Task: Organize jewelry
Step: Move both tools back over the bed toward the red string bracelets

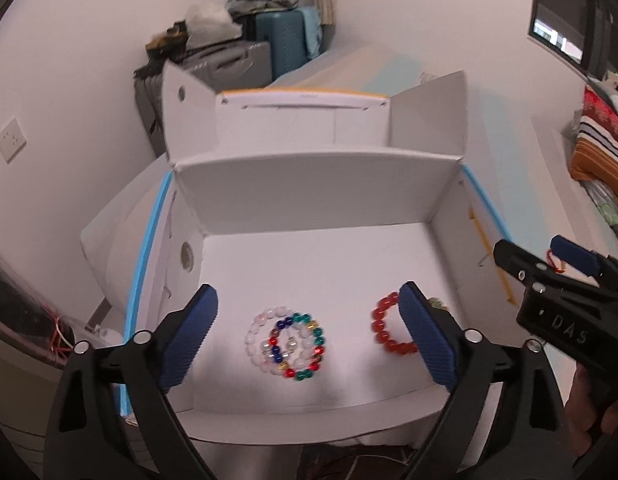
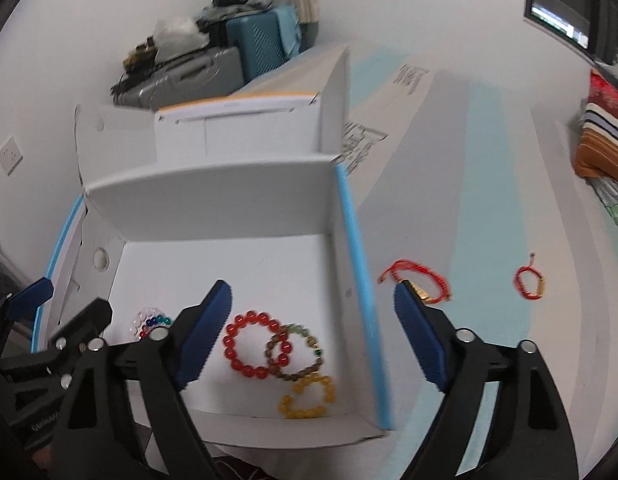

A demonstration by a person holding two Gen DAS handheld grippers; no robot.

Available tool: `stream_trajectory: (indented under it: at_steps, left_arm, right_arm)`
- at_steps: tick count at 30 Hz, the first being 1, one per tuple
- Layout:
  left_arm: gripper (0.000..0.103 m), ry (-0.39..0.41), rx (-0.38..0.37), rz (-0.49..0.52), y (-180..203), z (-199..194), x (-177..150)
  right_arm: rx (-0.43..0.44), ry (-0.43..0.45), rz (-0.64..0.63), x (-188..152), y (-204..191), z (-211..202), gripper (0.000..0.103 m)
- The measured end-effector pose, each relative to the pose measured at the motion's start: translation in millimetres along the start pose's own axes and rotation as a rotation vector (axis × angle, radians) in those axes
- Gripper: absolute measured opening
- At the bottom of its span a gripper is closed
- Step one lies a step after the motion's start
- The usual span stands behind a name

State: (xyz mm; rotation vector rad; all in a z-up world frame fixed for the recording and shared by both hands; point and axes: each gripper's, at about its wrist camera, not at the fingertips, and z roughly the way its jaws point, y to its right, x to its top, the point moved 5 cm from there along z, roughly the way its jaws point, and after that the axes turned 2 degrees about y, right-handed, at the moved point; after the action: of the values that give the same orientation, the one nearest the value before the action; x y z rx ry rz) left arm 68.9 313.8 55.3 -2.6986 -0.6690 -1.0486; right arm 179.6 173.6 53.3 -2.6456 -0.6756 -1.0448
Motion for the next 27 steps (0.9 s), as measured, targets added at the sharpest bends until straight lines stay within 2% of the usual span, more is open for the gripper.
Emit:
stream_trajectory:
  at_steps: [4,9,17,27]
  left_arm:
    - [0.097,0.025,-0.020,0.020,20,-12,6]
    - [0.097,0.049,-0.048,0.048,51,-25,12]
    - [0.097,0.064,-0.098,0.100,107,-31,20]
    - [0.097,0.050,-0.174,0.213,207,-21,17]
  right_arm:
    - [-0.020,0.026,0.025,6,24,-14,0.091]
    - [-0.051,0.070,0.069,11,63,-34,0.095]
    - [-0.106,0.090,0.116,14,126,-53,0.095]
    - [-0.182,0.082,0.210,6,222,-52,0.095]
